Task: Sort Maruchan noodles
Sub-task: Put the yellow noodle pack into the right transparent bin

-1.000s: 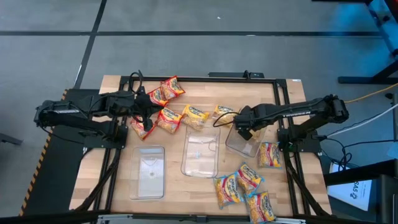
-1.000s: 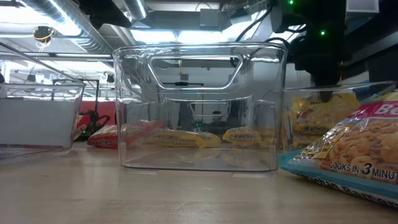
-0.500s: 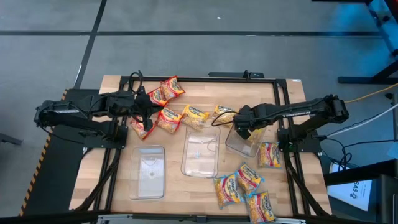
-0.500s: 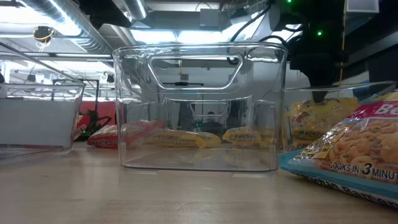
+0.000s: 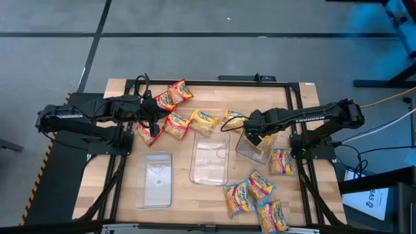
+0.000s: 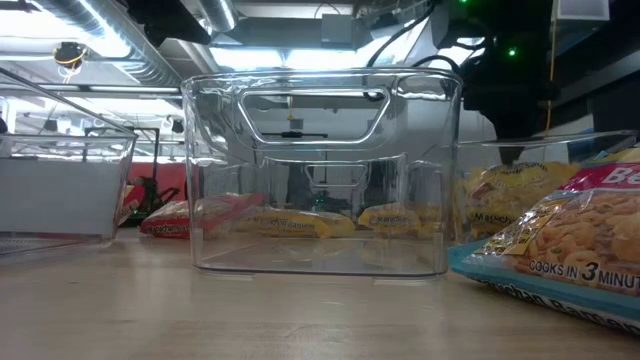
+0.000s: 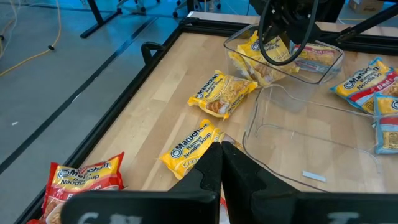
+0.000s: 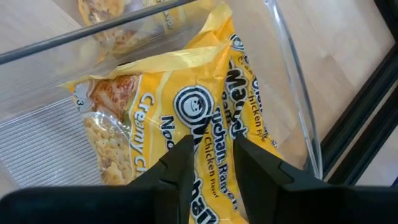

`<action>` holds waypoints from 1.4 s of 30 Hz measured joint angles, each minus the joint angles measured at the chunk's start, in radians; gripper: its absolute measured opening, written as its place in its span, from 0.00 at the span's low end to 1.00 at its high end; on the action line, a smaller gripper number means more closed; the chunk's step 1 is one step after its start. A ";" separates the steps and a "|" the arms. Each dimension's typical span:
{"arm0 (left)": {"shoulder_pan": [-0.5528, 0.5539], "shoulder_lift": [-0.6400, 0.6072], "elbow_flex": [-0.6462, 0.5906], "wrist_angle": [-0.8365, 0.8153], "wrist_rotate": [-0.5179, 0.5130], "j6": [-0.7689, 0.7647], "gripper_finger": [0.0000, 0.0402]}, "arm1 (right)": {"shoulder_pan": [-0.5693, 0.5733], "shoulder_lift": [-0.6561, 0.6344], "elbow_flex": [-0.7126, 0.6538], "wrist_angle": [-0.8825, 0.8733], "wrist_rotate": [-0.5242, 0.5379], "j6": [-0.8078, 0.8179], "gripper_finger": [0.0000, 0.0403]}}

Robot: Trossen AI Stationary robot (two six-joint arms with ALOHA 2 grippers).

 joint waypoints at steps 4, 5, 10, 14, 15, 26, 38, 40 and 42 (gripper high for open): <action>0.000 0.000 0.000 0.000 0.000 0.000 0.00 | 0.000 0.000 0.000 0.007 0.014 -0.011 0.28; 0.000 0.000 0.000 0.000 0.000 0.000 0.00 | 0.000 0.000 0.000 0.012 0.015 -0.011 0.28; 0.000 0.000 0.000 0.000 0.000 0.000 0.00 | 0.000 0.000 0.000 0.014 0.034 -0.011 0.28; 0.000 0.000 0.000 0.000 0.000 0.000 0.00 | 0.000 0.000 0.000 0.014 0.085 -0.010 0.28; 0.000 0.000 0.000 0.000 0.000 0.000 0.00 | 0.000 0.000 0.000 0.014 0.103 -0.007 0.28; 0.000 0.000 0.000 0.000 0.000 0.000 0.00 | -0.069 0.001 0.193 0.127 0.235 -0.120 0.27; 0.000 -0.003 0.001 0.000 -0.060 -0.002 0.00 | -0.243 0.000 0.463 0.690 0.149 -0.619 0.27; 0.000 -0.003 0.001 0.000 -0.060 -0.002 0.00 | -0.295 0.006 0.463 0.752 0.074 -0.652 0.27; 0.000 -0.003 0.001 0.000 -0.060 -0.002 0.00 | -0.357 0.026 0.463 0.763 -0.014 -0.648 0.27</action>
